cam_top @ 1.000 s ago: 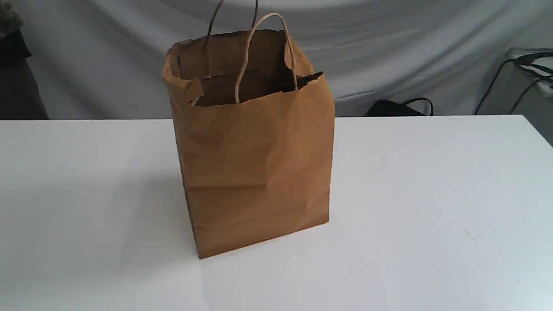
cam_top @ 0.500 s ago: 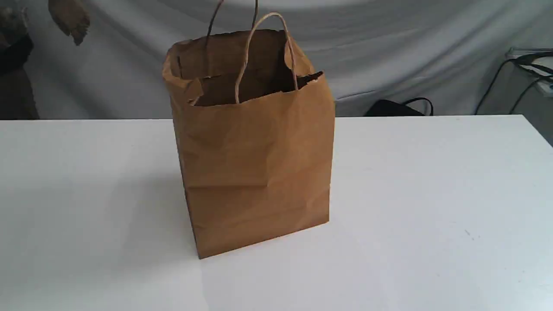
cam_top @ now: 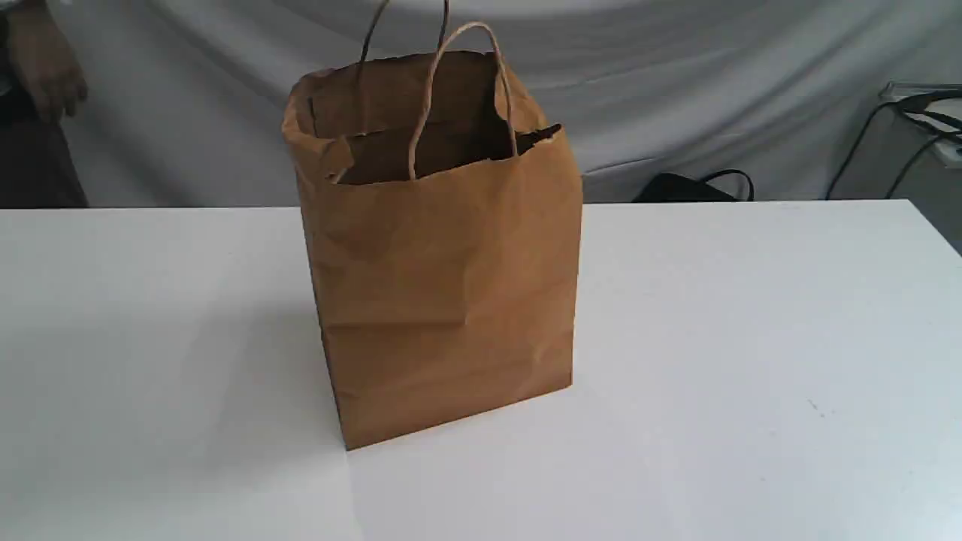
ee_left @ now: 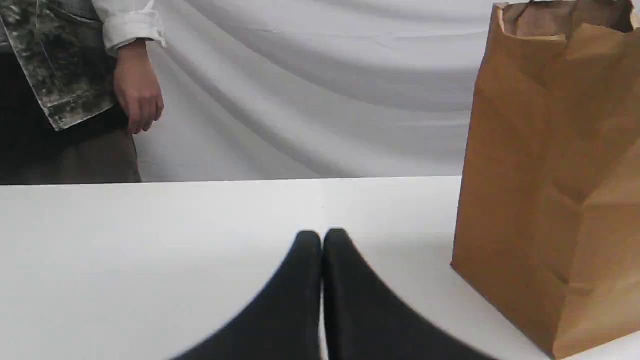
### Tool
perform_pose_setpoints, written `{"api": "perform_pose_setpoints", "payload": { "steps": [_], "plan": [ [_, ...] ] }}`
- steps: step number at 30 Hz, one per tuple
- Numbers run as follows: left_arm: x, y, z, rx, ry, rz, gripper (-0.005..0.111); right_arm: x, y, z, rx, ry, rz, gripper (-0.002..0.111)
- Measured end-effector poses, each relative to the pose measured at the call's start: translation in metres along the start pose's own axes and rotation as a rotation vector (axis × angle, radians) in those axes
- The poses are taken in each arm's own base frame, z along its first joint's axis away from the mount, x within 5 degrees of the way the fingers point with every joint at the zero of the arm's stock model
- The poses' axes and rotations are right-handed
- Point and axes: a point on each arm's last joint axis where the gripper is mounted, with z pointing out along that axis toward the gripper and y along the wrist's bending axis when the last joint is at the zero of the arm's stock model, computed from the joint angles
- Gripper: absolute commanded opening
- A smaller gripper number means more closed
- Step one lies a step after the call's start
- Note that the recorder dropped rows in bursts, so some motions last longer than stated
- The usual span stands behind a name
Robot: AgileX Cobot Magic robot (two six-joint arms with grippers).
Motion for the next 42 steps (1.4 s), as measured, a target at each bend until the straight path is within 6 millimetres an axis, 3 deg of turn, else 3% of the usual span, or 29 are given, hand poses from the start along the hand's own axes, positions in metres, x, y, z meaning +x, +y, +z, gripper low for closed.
{"api": "perform_pose_setpoints", "payload": {
  "steps": [42],
  "plan": [
    [0.0000, -0.0002, 0.0000, 0.002, 0.000, -0.019, 0.000, 0.0000, 0.0000, 0.0000, 0.000, 0.000, 0.000, 0.000]
  ]
}}
